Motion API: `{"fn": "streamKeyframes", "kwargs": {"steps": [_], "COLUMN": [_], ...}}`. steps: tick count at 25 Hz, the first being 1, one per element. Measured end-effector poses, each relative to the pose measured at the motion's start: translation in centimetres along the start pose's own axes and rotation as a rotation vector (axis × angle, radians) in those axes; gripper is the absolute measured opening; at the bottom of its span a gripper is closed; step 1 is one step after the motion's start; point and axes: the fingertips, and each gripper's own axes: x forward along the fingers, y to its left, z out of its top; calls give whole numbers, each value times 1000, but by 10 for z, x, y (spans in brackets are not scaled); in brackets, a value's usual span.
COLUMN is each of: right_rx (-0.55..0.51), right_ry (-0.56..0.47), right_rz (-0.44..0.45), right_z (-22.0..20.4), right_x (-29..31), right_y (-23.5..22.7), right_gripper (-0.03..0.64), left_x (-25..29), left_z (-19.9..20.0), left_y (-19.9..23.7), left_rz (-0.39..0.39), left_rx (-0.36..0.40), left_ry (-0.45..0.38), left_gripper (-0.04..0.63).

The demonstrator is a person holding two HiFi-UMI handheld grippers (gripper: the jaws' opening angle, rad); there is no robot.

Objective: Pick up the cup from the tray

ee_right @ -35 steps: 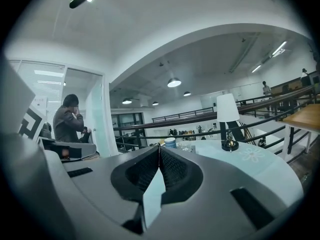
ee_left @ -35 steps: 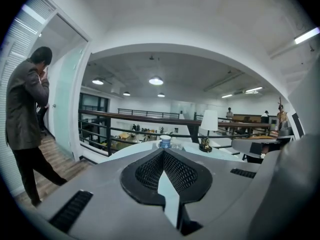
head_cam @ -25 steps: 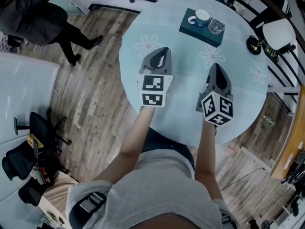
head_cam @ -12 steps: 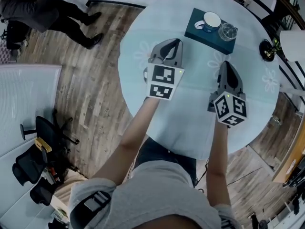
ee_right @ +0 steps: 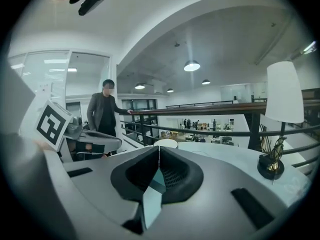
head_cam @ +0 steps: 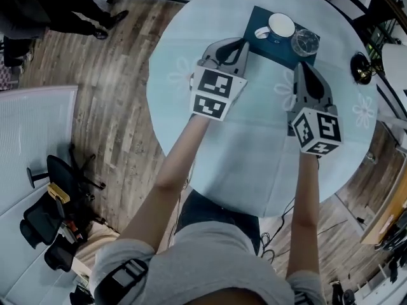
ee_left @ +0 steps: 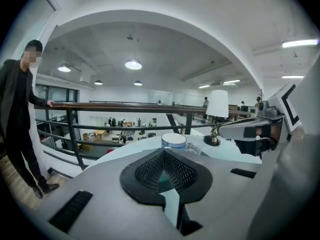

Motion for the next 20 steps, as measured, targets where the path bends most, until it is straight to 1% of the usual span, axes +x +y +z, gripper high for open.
{"fn": "streamKeyframes", "kwargs": {"steps": [2,4,7,8,9,10,11,13,16,20], "right_rx": [0,30,44,39,32,26,22,15,-19,-92], "right_ry": [5,7,15,23,34,48,62,86,116,166], "right_rz": [28,62,116,139,163,189,214,258,310,348], "right_z": [1,3,7,7,7,6,6,5,4,0], "right_x": [10,19,30,34,38,42,46,55,68,83], "right_y": [-6,-12,-20,-21,-22,-21,-21,-19,-15,-16], "right_gripper": [9,9,10,11,14,69,143,149,177,215], "left_x": [11,19,32,36,40,44,47,54,66,79], "left_z": [-2,-4,-9,-11,-13,-14,-16,-21,-26,-31], "left_y": [3,7,9,9,8,8,7,6,4,-1], "left_rz": [-24,-33,-55,-70,-85,-98,-110,-140,-187,-234], "left_rx": [23,48,46,44,47,55,63,69,78,145], "left_ry": [14,33,58,63,71,80,89,103,118,153], "left_gripper": [7,8,9,22,62,107,117,130,160,170]}}
